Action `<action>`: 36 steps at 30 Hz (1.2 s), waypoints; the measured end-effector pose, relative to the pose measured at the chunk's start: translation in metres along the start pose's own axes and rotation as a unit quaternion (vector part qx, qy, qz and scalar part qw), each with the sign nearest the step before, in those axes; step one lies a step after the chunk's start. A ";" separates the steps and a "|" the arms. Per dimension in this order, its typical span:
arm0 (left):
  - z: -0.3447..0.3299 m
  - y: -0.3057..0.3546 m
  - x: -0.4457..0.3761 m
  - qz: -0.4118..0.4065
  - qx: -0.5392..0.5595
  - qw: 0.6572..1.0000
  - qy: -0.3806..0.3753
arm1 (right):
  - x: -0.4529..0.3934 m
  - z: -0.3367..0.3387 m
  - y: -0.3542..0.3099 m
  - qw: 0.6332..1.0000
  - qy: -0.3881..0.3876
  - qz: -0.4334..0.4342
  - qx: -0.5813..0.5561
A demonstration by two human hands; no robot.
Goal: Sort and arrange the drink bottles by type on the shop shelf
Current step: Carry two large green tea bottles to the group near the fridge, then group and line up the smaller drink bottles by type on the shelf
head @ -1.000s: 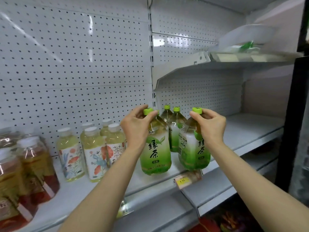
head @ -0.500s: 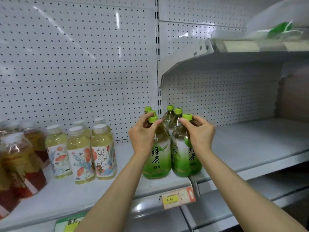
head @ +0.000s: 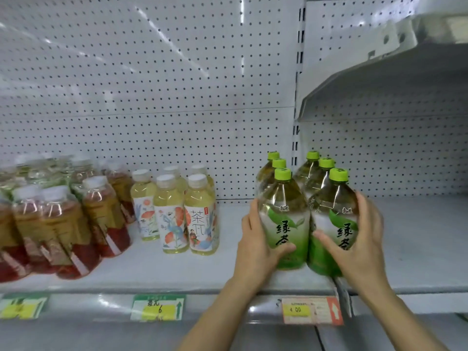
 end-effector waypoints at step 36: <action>0.413 -0.055 0.089 -0.246 -0.327 0.893 0.187 | 0.125 -0.234 -0.348 0.942 0.040 0.326 0.071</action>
Point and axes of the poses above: each hand's wrist, its own x-axis away from the middle knuckle, its own z-axis out of the back of the hand, y = z × x, the point moved 10 cm from there along -x, towards the middle knuckle, and after that the axes turned 11 degrees about x, right-handed, at the moved point
